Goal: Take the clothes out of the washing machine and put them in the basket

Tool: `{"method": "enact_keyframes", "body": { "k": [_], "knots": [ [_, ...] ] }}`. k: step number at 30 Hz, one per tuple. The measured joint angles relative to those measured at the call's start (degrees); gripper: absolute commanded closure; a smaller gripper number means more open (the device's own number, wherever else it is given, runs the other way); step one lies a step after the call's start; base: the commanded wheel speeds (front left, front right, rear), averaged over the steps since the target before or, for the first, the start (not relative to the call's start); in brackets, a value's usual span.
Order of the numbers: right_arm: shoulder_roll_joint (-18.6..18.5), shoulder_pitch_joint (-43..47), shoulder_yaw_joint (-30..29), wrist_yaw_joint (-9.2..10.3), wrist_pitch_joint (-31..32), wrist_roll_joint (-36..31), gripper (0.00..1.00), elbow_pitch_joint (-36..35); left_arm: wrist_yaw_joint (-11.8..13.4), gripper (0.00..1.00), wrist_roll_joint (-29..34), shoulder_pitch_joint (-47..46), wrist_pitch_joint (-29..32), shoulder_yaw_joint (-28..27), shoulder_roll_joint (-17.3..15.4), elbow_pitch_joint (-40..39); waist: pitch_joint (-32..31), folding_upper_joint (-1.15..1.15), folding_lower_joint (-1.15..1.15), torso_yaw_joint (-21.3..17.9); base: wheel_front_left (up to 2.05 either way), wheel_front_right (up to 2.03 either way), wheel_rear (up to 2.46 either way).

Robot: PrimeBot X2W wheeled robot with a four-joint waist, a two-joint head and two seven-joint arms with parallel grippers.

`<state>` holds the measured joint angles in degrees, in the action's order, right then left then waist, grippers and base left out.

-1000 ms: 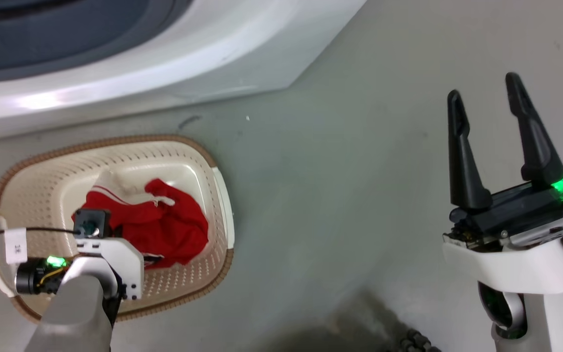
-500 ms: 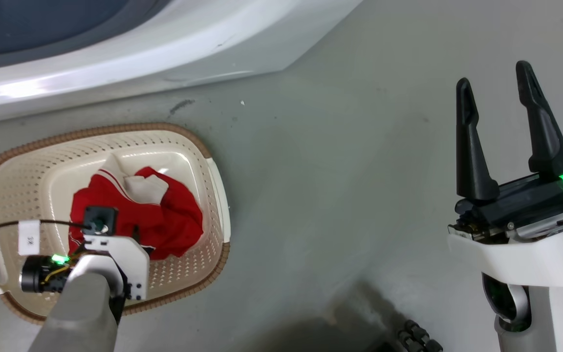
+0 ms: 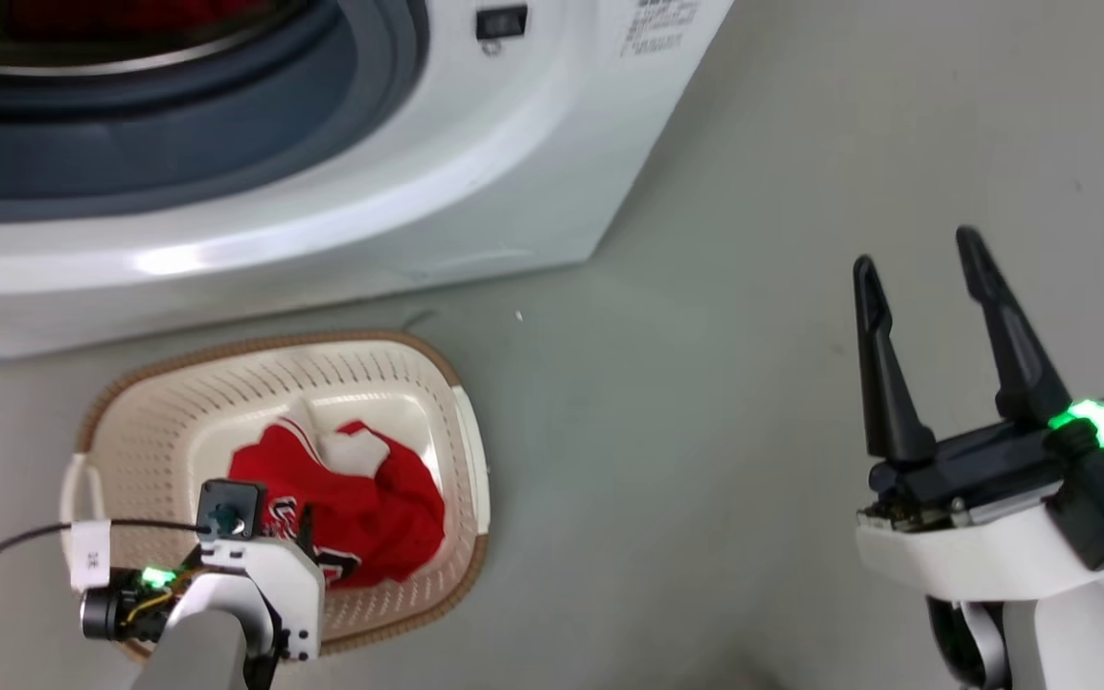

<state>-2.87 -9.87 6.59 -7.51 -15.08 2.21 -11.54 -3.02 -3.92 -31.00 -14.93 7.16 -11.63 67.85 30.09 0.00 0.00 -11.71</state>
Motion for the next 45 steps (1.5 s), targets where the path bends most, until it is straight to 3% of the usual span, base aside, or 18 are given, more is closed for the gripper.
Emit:
{"method": "enact_keyframes", "body": {
  "k": [17,30,36,45],
  "knots": [
    [-0.02,9.48,-0.14,0.0,0.0,-1.72,0.0,2.36,2.1,0.0,-1.79,19.53,-0.15,-4.76,3.28,-30.72,-17.03,0.0,-0.02,3.65,0.0,0.0,0.0],
    [-0.01,14.13,-1.15,0.0,0.0,-1.66,0.0,2.99,4.08,0.0,-0.27,29.41,-0.15,-8.32,6.68,-51.02,-23.82,0.0,-0.02,5.21,0.0,0.0,0.0],
    [-0.02,14.22,-0.74,0.0,0.0,-1.66,0.0,2.89,4.03,0.0,0.23,28.21,-0.14,-9.57,7.01,-52.89,-23.74,0.0,-0.01,4.55,0.0,0.0,0.0],
    [-0.01,9.95,0.48,0.0,0.01,-0.8,0.0,1.78,2.52,0.0,1.03,11.83,-0.15,-11.02,3.44,-44.96,-18.65,0.0,0.0,2.23,0.0,0.0,0.0]
  ]
}}
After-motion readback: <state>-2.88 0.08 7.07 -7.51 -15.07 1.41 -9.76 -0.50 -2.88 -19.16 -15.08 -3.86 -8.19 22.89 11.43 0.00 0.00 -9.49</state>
